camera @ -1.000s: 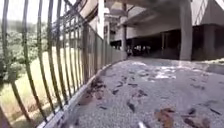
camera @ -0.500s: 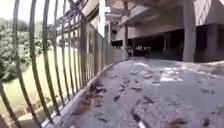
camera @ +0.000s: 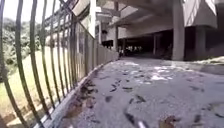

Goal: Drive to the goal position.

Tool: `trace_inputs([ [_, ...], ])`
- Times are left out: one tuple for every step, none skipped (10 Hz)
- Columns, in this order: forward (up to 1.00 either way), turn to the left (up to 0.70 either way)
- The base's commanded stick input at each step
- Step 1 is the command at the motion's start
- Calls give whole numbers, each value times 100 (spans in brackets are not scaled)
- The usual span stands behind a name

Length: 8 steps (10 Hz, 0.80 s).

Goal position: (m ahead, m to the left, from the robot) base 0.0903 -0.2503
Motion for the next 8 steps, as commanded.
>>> trace_inputs([
  [0, -50],
  [0, -50],
  [0, -50],
  [0, -50],
  [0, -50],
  [0, -50],
  [0, -50],
  [0, -50],
])
